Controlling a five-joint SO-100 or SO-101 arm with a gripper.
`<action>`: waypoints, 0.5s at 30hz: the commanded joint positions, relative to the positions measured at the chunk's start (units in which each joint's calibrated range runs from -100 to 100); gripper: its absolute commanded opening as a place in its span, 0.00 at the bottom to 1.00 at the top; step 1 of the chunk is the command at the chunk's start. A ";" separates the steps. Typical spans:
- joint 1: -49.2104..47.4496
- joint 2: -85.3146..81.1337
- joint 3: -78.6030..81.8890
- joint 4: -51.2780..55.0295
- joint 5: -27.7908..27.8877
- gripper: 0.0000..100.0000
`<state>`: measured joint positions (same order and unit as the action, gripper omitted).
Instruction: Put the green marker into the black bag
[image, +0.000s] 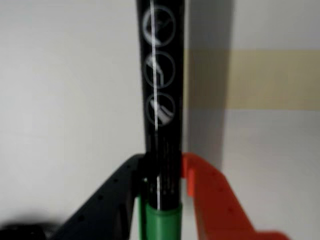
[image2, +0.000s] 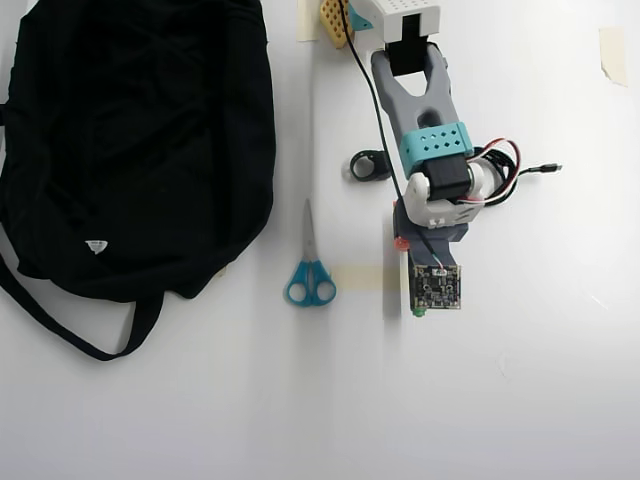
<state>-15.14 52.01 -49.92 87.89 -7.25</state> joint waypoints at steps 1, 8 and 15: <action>0.10 -1.89 -4.08 1.17 0.28 0.02; 0.18 -0.98 -4.08 1.51 0.23 0.02; 0.78 -1.97 -3.36 1.51 0.12 0.02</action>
<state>-15.14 52.01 -51.42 89.18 -7.25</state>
